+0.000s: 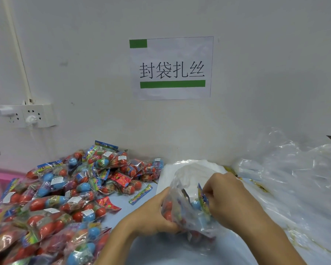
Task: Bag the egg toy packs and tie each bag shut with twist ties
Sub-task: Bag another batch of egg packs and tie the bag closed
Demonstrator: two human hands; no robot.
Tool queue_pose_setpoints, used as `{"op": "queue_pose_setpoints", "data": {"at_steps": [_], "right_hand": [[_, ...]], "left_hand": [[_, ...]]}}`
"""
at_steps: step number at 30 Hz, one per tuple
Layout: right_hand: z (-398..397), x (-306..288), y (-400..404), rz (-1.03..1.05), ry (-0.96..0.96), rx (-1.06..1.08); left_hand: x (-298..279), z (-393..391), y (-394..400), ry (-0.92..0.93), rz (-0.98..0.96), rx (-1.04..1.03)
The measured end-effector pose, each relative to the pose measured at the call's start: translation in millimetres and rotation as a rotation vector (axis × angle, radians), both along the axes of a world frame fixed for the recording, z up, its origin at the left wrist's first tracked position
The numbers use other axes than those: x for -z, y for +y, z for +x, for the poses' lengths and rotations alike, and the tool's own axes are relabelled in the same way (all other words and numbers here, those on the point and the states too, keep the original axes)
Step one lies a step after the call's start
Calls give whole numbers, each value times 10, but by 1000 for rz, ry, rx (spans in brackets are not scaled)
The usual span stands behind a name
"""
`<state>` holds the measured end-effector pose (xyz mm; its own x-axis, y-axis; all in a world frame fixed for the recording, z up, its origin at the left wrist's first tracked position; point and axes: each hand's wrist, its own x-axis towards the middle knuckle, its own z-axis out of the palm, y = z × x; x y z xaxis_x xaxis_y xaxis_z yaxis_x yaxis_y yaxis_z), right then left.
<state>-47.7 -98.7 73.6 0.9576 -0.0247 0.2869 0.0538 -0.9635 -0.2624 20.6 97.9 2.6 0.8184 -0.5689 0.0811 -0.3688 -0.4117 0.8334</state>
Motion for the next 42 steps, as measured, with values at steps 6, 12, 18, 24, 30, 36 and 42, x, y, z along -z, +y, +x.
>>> {"op": "queue_pose_setpoints", "data": {"at_steps": [6,12,18,24,30,36,42], "right_hand": [[-10,70,10,53,20,-34],[-47,94,93,43,26,21],[30,150,182,81,74,64],[107,185,214,184,-3,113],[166,233,187,222,-49,153],[157,210,171,299,-164,124],[111,184,165,120,-16,43]], "left_hand": [[-28,18,9,49,-11,33],[-39,9,23,76,6,52],[-67,-24,-13,82,7,87],[-78,-26,-56,26,-15,61],[-93,-39,24,77,-1,62],[-112,-44,-8,141,-17,56],[-118,-45,-36,157,-28,57]]}}
